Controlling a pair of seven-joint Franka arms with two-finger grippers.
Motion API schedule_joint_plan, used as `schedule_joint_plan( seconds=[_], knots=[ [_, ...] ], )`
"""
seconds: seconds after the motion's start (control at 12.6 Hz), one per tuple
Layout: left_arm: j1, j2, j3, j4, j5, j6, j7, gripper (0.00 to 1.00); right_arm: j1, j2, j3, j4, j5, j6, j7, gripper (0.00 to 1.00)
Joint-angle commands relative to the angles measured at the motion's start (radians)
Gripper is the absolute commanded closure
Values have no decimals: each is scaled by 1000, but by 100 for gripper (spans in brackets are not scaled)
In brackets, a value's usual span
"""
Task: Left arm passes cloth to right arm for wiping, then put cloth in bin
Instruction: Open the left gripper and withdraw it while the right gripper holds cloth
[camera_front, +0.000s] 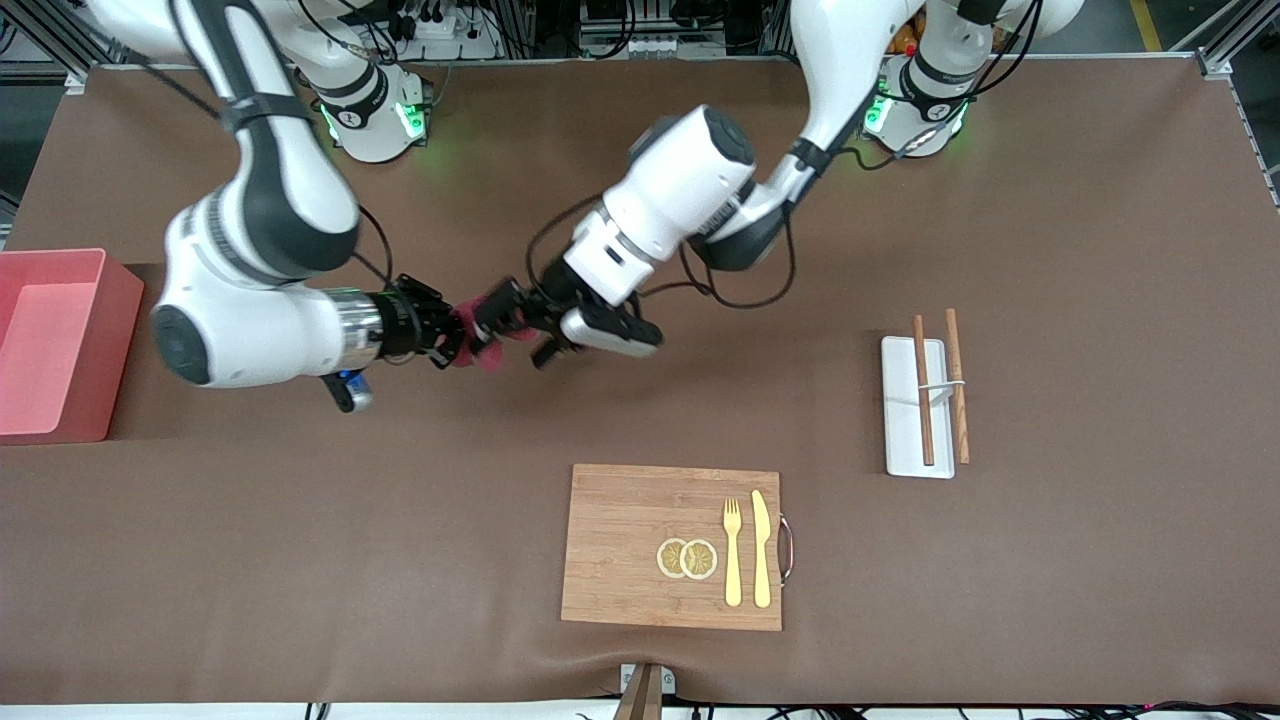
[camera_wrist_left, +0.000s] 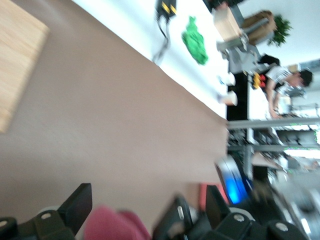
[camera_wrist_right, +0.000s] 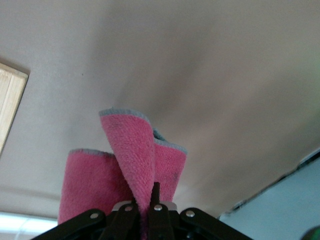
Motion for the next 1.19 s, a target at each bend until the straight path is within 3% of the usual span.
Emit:
schedule_joint_plan(
  seconds=[0.0,0.16,0.48,0.64,0.79,0.87,1.11],
  knots=[
    [86,-12,20,-50,95,-51,18,0,70,36,-5,-42,-144,99,-16,100],
    [194,-35,16,-41,202,-228,55,0,82,44,-3,-113,-150,214,-22,100],
    [347,-81,14,-39,215,-488,280,0,70,67,-10,-293,-258,450,-143,100],
    [413,-138,16,-39,215,-627,362,0,1,65,-10,-361,-287,534,-278,100],
    [461,-204,17,-44,218,-804,416,0,-98,50,-11,-381,-331,521,-457,100],
    [461,-232,22,-45,227,-900,425,0,-157,50,-23,-386,-407,510,-560,100],
    [501,-356,19,-97,372,-1135,436,0,-335,36,-30,-386,-523,492,-866,100]
  ],
)
